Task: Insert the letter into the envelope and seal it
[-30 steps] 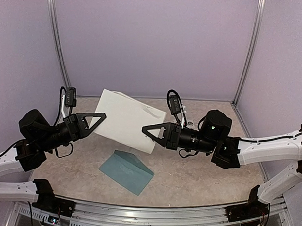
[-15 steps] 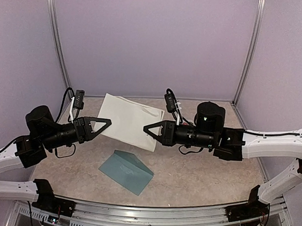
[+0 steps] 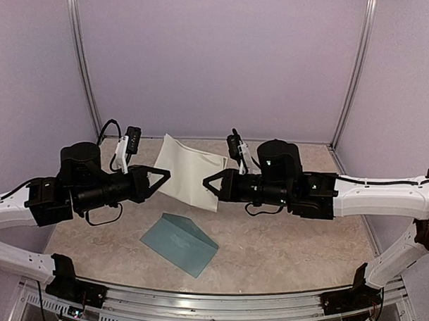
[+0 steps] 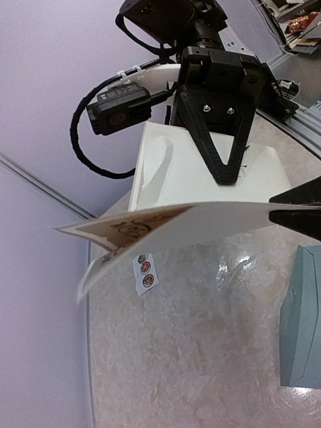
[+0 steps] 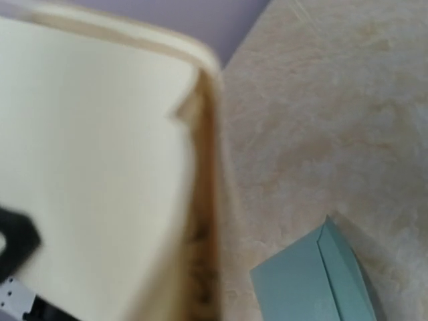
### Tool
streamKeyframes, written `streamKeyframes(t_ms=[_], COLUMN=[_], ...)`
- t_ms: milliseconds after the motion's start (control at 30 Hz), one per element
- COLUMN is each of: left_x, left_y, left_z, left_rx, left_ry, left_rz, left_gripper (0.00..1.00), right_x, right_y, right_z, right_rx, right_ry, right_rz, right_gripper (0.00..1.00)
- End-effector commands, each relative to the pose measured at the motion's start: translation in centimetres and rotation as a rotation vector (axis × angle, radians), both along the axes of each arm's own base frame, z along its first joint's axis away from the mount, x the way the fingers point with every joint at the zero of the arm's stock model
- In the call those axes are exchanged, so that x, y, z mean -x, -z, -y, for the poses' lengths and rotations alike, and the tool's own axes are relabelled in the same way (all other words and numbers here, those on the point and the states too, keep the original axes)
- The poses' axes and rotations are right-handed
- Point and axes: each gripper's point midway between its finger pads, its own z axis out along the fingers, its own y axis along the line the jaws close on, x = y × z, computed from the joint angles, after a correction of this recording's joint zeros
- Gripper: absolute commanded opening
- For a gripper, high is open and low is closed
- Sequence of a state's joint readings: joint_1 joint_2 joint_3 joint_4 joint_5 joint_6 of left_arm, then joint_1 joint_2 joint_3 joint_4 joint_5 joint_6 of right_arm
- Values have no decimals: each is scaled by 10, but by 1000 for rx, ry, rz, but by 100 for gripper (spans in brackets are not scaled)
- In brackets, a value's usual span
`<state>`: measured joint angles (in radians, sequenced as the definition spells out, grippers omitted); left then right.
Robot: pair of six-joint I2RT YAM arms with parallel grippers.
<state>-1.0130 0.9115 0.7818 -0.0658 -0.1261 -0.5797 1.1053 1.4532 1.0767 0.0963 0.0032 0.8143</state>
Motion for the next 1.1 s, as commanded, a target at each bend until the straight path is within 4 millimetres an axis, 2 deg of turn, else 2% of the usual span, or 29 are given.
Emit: streamKeyframes(t_ms=[0, 133, 400, 500, 667, 767, 800, 867, 900, 967, 1033, 1067], left_x=[-9, -9, 1, 1, -4, -3, -1, 3, 4, 4, -1, -2], left_y=[24, 34, 34, 43, 56, 45, 37, 29, 21, 13, 7, 8], left_z=[2, 10, 41, 49, 43, 36, 32, 28, 21, 10, -7, -14], left_rx=[-186, -274, -238, -286, -344, -288, -251, -198, -169, -147, -148, -159], left_ry=[-91, -120, 0, 9, -50, -62, -52, -23, -18, -4, -7, 12], left_rz=[-4, -7, 9, 5, -17, -23, -23, -35, -34, -35, -35, -45], left_gripper=[0, 0, 0, 0, 0, 2, 16, 61, 75, 91, 98, 99], right_x=[-5, -3, 4, 4, 2, -4, -3, 0, 2, 8, 17, 22], right_y=[-2, -11, -16, -22, -23, -17, -19, -21, -22, -17, -10, -7], right_z=[-10, -15, -29, -28, -18, -3, 2, 10, 12, 16, 20, 21], right_rx=[-11, -44, -113, -152, -146, -97, -88, -47, -17, 64, 145, 179], right_ry=[48, 29, -35, -31, 5, 54, 48, 10, -27, -121, -209, -256], right_rz=[-47, -38, -56, -61, -53, -36, -16, 36, 62, 95, 111, 125], right_gripper=[0, 0, 0, 0, 0, 0, 0, 0, 0, 0, 0, 0])
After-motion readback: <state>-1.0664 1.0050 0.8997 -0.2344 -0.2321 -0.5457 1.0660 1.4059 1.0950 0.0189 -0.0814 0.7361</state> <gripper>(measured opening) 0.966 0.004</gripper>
